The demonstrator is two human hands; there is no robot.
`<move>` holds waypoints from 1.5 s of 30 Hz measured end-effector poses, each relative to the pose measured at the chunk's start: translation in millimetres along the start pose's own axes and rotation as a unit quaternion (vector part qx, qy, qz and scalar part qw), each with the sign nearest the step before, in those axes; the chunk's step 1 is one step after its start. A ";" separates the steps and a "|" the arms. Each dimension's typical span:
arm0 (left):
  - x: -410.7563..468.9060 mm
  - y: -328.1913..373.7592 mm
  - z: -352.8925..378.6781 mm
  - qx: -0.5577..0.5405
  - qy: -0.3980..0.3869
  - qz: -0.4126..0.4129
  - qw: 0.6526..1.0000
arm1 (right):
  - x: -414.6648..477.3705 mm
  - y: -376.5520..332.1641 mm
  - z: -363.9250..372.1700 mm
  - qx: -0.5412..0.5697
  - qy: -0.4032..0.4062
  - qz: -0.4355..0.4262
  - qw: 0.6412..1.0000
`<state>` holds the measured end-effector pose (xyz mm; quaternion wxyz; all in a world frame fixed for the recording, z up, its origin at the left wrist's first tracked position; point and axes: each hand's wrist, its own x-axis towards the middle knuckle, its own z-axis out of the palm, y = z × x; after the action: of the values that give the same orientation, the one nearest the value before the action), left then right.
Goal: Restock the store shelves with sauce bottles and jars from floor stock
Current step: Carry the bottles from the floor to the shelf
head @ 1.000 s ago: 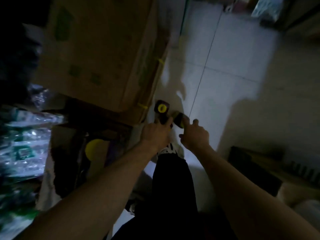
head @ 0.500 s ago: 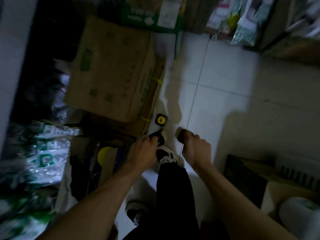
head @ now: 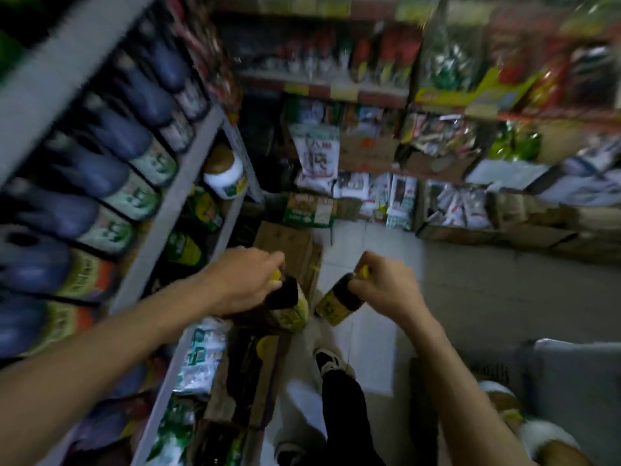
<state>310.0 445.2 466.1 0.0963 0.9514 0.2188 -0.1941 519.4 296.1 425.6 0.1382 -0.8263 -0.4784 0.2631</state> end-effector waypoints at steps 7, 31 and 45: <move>-166.4 21.4 -190.5 -0.054 0.056 -0.056 0.995 | -80.3 -135.8 -210.3 0.080 -0.044 -0.189 0.978; -438.3 36.8 -442.8 -0.236 0.196 -0.155 0.939 | -160.9 -444.2 -410.1 0.075 -0.161 -0.603 0.778; -541.0 41.2 -489.5 -0.219 0.341 -0.310 0.860 | -181.3 -575.4 -441.5 0.080 -0.245 -0.754 0.604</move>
<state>40.4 335.1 1136.3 0.1567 0.7954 0.5584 0.1759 283.4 439.9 1120.3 0.2307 -0.0630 -0.9250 0.2952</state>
